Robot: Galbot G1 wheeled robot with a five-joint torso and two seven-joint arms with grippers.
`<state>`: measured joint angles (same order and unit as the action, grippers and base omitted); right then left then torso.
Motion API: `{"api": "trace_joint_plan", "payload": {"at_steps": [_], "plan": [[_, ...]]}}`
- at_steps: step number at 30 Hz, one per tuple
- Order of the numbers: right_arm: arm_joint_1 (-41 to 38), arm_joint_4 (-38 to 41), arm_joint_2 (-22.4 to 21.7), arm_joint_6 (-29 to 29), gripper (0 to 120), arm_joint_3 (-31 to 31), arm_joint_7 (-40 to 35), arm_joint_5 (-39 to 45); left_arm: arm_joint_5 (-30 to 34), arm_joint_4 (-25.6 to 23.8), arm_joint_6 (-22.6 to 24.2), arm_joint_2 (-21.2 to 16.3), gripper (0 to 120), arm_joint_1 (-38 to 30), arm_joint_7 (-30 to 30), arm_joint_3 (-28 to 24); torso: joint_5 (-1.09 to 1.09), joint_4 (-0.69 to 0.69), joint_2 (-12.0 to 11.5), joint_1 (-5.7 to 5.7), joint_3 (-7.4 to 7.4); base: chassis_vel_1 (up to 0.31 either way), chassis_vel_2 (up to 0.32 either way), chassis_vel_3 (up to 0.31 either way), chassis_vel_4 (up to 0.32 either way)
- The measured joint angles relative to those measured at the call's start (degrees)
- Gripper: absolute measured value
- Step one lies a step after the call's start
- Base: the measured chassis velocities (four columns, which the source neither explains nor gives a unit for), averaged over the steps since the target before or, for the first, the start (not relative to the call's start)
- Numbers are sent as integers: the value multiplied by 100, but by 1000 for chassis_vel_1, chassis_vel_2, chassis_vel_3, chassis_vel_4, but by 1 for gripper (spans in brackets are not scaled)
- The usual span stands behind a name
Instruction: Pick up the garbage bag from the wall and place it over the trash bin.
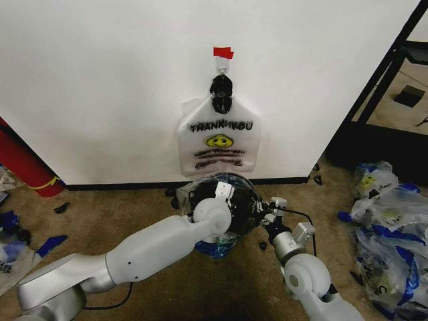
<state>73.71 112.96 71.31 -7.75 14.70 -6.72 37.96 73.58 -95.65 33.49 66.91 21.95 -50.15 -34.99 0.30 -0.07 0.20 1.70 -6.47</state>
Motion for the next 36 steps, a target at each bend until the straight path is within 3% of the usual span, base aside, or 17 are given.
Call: {"api": "trace_joint_plan", "payload": {"at_steps": [8,27,36], "plan": [[68,69,-25,-19,0,-15,-1,71,-207,237,-408,182,0,146,191,47,0,-1,0,0,0,0,0,0,0],[103,137,-38,-59,0,-54,19,90,-270,593,-285,325,0,116,231,-119,0,-1,0,0,0,0,0,0,0],[-7,-126,-85,180,0,-47,144,-409,276,-345,16,-225,0,-122,-33,-252,0,0,0,1,0,0,0,0,0]]}}
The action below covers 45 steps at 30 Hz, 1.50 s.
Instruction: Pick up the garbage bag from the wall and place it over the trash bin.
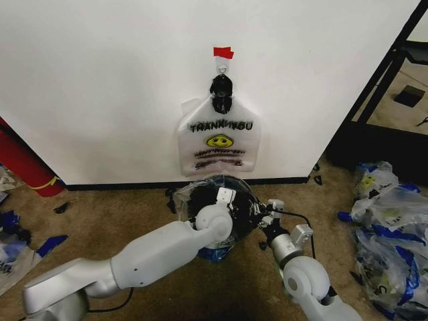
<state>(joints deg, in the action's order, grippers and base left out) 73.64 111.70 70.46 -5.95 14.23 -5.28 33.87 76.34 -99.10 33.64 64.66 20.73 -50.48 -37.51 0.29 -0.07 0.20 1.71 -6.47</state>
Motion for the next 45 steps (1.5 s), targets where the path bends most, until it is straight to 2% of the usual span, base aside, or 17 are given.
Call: {"api": "trace_joint_plan", "payload": {"at_steps": [3,9,31,36,42,45], "plan": [[-14,-45,-2,118,0,-54,73,-234,432,-172,255,-50,0,-84,-211,-23,0,1,0,0,0,0,0,0,0],[2,-58,-5,198,0,-126,118,-356,884,-163,574,2,0,-142,-346,-80,1,0,0,0,0,0,0,0,0],[-15,-20,28,130,0,-150,62,-108,702,741,553,612,0,59,-91,-49,0,0,0,0,0,0,0,0,0],[-1,-10,26,131,0,-147,64,-104,621,754,497,583,0,57,-47,6,0,-1,0,0,0,0,0,0,0],[-24,-13,40,124,0,-132,45,-27,612,442,408,345,0,-20,-30,112,0,1,0,0,0,0,0,0,0],[-36,5,76,77,0,-141,9,92,554,444,326,355,0,-6,43,131,0,0,0,-1,0,0,0,0,0]]}}
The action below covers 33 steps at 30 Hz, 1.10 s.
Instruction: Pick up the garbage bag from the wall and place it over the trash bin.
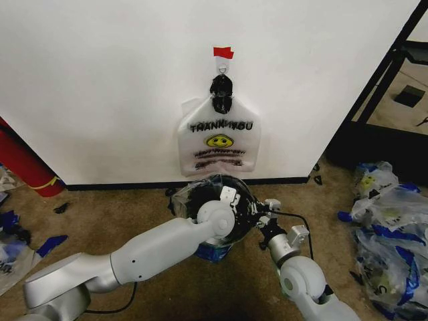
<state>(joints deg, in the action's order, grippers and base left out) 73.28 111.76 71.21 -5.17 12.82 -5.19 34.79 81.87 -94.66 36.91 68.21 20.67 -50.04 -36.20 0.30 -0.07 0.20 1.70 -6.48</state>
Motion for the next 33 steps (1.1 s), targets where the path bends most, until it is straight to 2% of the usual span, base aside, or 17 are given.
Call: {"api": "trace_joint_plan", "payload": {"at_steps": [7,14,20,24,25,28,31,33], "plan": [[83,117,38,-73,0,-27,-36,182,-350,421,-206,233,0,100,217,6,0,-1,0,0,0,0,0,0,0],[108,134,0,-102,0,35,-78,286,-434,452,-243,190,0,121,246,9,0,-1,0,0,0,0,0,0,0],[32,4,35,-115,0,77,-145,343,-416,-44,-260,-49,0,122,231,33,0,0,0,0,0,0,0,0,0],[-79,-191,123,-179,0,139,-255,521,-408,-917,-383,-371,0,152,340,173,0,-1,0,0,0,0,0,0,0],[-79,-191,123,-179,0,139,-255,521,-408,-917,-383,-371,0,152,340,173,0,-1,0,0,0,0,0,0,0],[-108,-230,184,-231,0,218,-326,671,-421,-1418,-544,-610,0,277,513,401,1,-1,0,0,0,0,0,0,0],[-124,-257,247,-312,0,342,-448,940,-702,-1914,-875,-1042,0,669,998,837,1,-1,0,0,0,0,0,0,0],[-127,-257,257,-327,0,361,-470,989,-755,-1995,-948,-1132,0,772,1106,943,1,-1,0,0,0,0,0,0,0]]}}
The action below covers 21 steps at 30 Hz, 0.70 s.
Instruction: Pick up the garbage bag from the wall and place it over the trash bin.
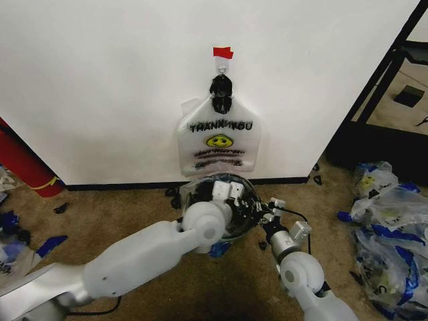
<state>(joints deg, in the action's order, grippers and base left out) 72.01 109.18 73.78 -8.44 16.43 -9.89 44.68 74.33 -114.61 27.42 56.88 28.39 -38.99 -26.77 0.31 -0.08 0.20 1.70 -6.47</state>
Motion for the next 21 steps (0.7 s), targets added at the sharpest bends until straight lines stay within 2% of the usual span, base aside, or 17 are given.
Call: {"api": "trace_joint_plan", "payload": {"at_steps": [2,4,6,7,10,13,14,18,19,20,21], "plan": [[-19,0,33,-55,0,85,-90,221,-119,-260,-202,-264,0,349,280,345,1,1,0,0,0,0,0,0,0],[-42,16,91,-133,0,186,-226,509,-253,-545,-460,-544,10,827,583,836,1,1,0,0,0,0,0,0,0],[-55,23,140,-179,0,264,-322,680,-429,-741,-669,-701,16,1298,846,1360,-1,0,0,0,0,0,0,0,0],[-55,23,140,-179,0,264,-322,680,-429,-741,-669,-701,16,1298,846,1360,-1,0,0,0,0,0,0,0,0],[-86,21,235,-254,0,329,-530,946,-570,-1097,-998,-808,31,2163,1164,2230,0,1,1,0,1,0,0,0,0],[-36,70,345,-285,0,460,-707,1092,-786,-1228,-1345,-881,44,2703,1397,2507,-2,4,1,1,0,0,0,0,0],[-36,70,345,-285,0,460,-707,1092,-786,-1228,-1345,-881,44,2703,1397,2507,-2,4,1,1,0,0,0,0,0],[30,168,519,-325,0,665,-1020,1219,-964,-1224,-1684,-863,60,3270,1583,2600,0,-7,1,1,0,0,0,0,0],[-9,157,554,-338,0,662,-1104,1248,-980,-1284,-1778,-833,63,3573,1611,2689,-3,-5,1,1,0,0,0,0,0],[-52,133,579,-342,0,647,-1166,1264,-983,-1357,-1880,-808,68,3878,1653,2774,-1,3,1,1,0,0,0,0,0],[-52,133,579,-342,0,647,-1166,1264,-983,-1357,-1880,-808,68,3878,1653,2774,-1,3,1,1,0,0,0,0,0]]}}
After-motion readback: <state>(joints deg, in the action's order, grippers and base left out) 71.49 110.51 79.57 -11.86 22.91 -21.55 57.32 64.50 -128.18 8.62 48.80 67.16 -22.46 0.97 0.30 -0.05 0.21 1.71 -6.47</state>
